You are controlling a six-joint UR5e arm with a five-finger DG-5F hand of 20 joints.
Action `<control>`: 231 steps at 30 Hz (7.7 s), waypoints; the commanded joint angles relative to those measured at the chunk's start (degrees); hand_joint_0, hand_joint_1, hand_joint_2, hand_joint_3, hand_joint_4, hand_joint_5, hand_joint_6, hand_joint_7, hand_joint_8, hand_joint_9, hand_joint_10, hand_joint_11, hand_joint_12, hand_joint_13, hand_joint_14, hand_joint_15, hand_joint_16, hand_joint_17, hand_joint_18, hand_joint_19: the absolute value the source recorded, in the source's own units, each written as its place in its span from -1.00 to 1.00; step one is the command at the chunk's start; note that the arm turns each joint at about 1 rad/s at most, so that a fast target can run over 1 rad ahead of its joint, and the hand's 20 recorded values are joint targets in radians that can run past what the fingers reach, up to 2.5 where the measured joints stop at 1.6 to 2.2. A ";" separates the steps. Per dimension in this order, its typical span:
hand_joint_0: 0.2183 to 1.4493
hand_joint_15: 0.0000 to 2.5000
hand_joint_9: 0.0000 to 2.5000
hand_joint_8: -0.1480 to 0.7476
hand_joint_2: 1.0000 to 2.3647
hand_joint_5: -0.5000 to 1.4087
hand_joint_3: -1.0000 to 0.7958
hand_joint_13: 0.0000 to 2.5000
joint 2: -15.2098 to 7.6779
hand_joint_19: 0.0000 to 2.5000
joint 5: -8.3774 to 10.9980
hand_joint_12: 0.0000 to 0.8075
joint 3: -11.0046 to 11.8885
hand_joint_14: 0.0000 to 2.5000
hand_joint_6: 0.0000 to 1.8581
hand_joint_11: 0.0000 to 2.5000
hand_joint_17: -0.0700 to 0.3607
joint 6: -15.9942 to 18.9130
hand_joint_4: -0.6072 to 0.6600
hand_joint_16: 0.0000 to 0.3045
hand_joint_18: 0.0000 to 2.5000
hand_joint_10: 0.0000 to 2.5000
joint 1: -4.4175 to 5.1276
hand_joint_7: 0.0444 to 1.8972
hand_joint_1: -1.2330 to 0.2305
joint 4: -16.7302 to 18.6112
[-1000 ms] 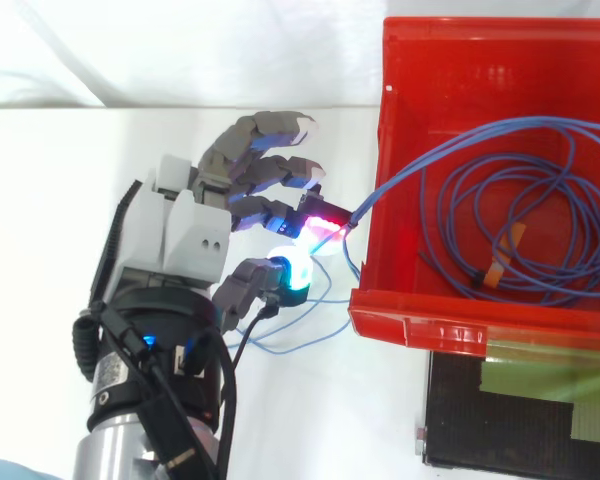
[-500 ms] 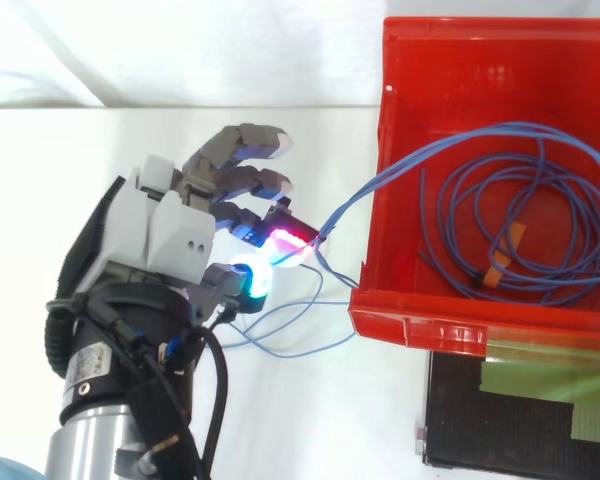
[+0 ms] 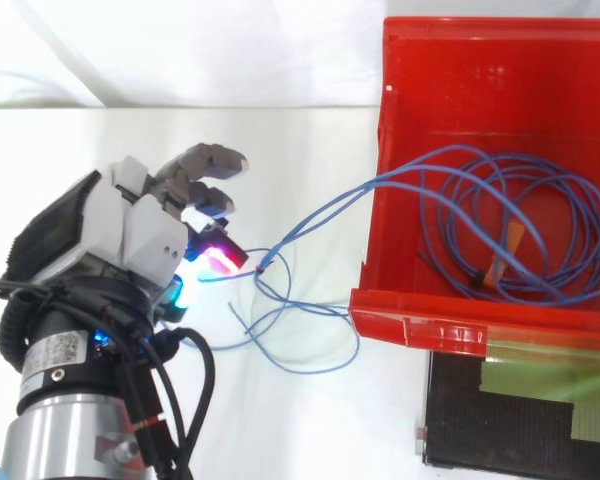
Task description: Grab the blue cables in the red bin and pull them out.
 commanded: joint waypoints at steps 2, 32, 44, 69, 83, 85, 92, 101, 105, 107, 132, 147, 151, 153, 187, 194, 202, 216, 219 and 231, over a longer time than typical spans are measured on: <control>0.17 -0.54 -0.30 0.04 -1.00 0.58 -1.00 -0.51 0.00 -0.48 -0.19 -0.15 0.00 -0.99 -0.75 -0.52 -0.25 6.16 0.21 -0.73 -0.57 -0.99 0.71 -0.27 -0.44 -0.04; 0.17 -0.54 -0.30 0.06 -1.00 0.57 -1.00 -0.50 0.00 -0.48 -3.27 -0.15 0.00 -0.99 -0.71 -0.52 -0.25 53.53 0.22 -0.73 -0.57 -0.99 4.14 -0.30 -0.45 -0.04; 0.16 -0.54 -0.30 0.05 -1.00 0.56 -1.00 -0.50 0.00 -0.48 -3.44 -0.15 -3.60 -0.98 -0.70 -0.52 -0.25 80.07 0.21 -0.73 -0.57 -0.99 5.55 -0.31 -0.45 -0.30; 0.17 -0.32 -0.28 0.06 -1.00 0.56 -1.00 -0.26 0.00 -0.46 -4.85 -0.08 -5.27 -0.98 -0.69 -0.50 -0.25 101.70 0.22 -0.73 -0.56 -0.99 6.87 -0.32 -0.44 -0.30; 0.17 -0.30 -0.28 0.05 -1.00 0.56 -1.00 -0.20 0.00 -0.45 -5.64 -0.07 -5.63 -0.98 -0.68 -0.50 -0.25 104.42 0.21 -0.73 -0.56 -0.99 7.13 -0.31 -0.44 -0.30; 0.16 -0.29 -0.28 0.06 -1.00 0.55 -1.00 -0.19 0.00 -0.45 -5.73 -0.07 -5.63 -0.98 -0.68 -0.49 -0.25 104.33 0.22 -0.73 -0.55 -0.99 7.13 -0.31 -0.44 -0.30; 0.16 -0.27 -0.28 0.04 -1.00 0.55 -1.00 -0.17 0.00 -0.43 -5.64 -0.06 -5.71 -0.98 -0.65 -0.47 -0.24 104.33 0.21 -0.73 -0.53 -0.99 7.31 -0.30 -0.44 -0.30; 0.16 -0.25 -0.14 0.03 -1.00 0.55 -1.00 -0.15 0.00 -0.44 -5.64 -0.15 -5.71 -0.98 -0.60 -0.29 -0.25 104.24 0.23 -0.73 -0.46 -0.98 7.31 -0.31 -0.45 -0.30; 0.16 -0.14 -0.05 -0.01 -1.00 0.54 -1.00 -0.14 0.00 -0.41 -5.73 -0.23 -5.63 -0.98 -0.59 -0.15 -0.26 104.24 0.22 -0.74 -0.42 -0.98 7.31 -0.30 -0.45 -0.30; 0.16 -0.13 -0.05 -0.04 -1.00 0.53 -1.00 -0.14 0.00 -0.41 -5.64 -0.24 -5.71 -0.98 -0.58 -0.09 -0.26 104.24 0.20 -0.74 -0.42 -0.98 7.31 -0.30 -0.45 -0.30; 0.15 0.23 0.05 -0.23 -1.00 0.49 -1.00 0.01 0.00 -0.17 -5.64 -0.46 -5.71 -0.98 -0.52 0.33 -0.24 104.16 0.19 -0.73 -0.27 -1.00 7.39 -0.34 -0.46 -0.30; 0.13 0.35 0.02 -0.18 -1.00 0.49 -1.00 0.09 0.00 0.02 -5.73 -0.30 -5.71 -0.79 -0.50 0.26 -0.24 104.16 0.20 -0.73 -0.11 -1.00 7.48 -0.36 -0.48 -0.30; 0.11 0.34 0.02 -0.18 -1.00 0.49 -1.00 0.09 0.00 0.01 -5.64 -0.28 -5.63 -0.76 -0.50 0.26 -0.23 104.16 0.20 -0.72 -0.11 -1.00 7.57 -0.36 -0.48 -0.21; 0.08 0.35 0.02 -0.17 -1.00 0.49 -1.00 0.09 0.00 0.02 -5.64 -0.29 -5.63 -0.77 -0.49 0.26 -0.24 104.16 0.21 -0.72 -0.11 -1.00 7.57 -0.36 -0.48 -0.21; -0.36 0.22 0.05 0.02 -1.00 0.50 -1.00 0.11 0.00 -0.02 -5.55 -0.05 -5.71 -0.64 -0.56 0.19 -0.02 104.07 0.37 -0.59 -0.05 -1.00 8.10 -0.35 -0.21 0.05; -0.46 0.19 0.06 0.08 -1.00 0.50 -1.00 0.12 0.00 -0.04 -5.55 0.06 -5.63 -0.61 -0.59 0.18 0.05 104.07 0.40 -0.54 -0.02 -1.00 8.10 -0.35 -0.29 0.05; -0.55 0.18 0.07 0.14 -1.00 0.48 -1.00 0.13 0.00 -0.07 -5.47 0.11 -5.63 -0.62 -0.64 0.16 0.11 104.07 0.43 -0.51 0.00 -1.00 8.27 -0.34 -0.41 0.05; -0.51 0.24 0.04 0.12 -1.00 0.43 -1.00 0.13 0.00 -0.06 -5.47 0.10 -5.71 -0.70 -0.65 0.17 0.06 104.07 0.43 -0.54 -0.03 -1.00 8.27 -0.33 -0.66 0.23; -0.49 0.26 0.03 0.12 -1.00 0.43 -1.00 0.13 0.00 -0.05 -5.47 0.09 -5.71 -0.72 -0.63 0.17 0.05 104.07 0.43 -0.54 -0.04 -1.00 8.36 -0.34 -0.65 0.23; -0.38 0.31 0.05 0.03 -1.00 0.49 -1.00 0.15 0.00 -0.03 -5.47 -0.01 -5.71 -0.80 -0.62 0.19 -0.02 104.07 0.41 -0.59 -0.06 -1.00 8.45 -0.33 -0.59 0.23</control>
